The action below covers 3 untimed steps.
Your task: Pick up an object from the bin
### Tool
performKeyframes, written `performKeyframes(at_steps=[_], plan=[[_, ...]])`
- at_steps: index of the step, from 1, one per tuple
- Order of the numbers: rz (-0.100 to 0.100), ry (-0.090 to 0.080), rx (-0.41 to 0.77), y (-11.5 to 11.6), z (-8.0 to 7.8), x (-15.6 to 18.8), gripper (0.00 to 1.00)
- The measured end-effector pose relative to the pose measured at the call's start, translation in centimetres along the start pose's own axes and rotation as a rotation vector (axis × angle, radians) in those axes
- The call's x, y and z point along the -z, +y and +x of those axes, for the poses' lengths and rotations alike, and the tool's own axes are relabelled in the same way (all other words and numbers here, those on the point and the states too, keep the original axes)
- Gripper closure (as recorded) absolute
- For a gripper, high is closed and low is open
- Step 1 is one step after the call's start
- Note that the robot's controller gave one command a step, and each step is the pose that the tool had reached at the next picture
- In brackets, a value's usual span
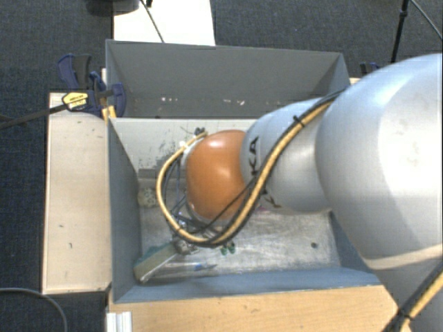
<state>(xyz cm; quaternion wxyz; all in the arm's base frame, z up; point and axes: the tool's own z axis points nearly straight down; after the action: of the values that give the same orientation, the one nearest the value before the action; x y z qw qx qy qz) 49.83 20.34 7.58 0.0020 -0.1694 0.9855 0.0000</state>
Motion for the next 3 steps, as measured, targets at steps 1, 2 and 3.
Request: performKeyframes(at_steps=[1, 2, 3], plan=[[-0.001, -0.005, -0.012, 0.6, 0.1, 6.7, 1.0], [-0.001, 0.002, -0.017, 0.6, 0.2, 6.3, 0.0], [-0.001, 0.004, 0.223, -0.1, -0.4, -0.4, 0.0]])
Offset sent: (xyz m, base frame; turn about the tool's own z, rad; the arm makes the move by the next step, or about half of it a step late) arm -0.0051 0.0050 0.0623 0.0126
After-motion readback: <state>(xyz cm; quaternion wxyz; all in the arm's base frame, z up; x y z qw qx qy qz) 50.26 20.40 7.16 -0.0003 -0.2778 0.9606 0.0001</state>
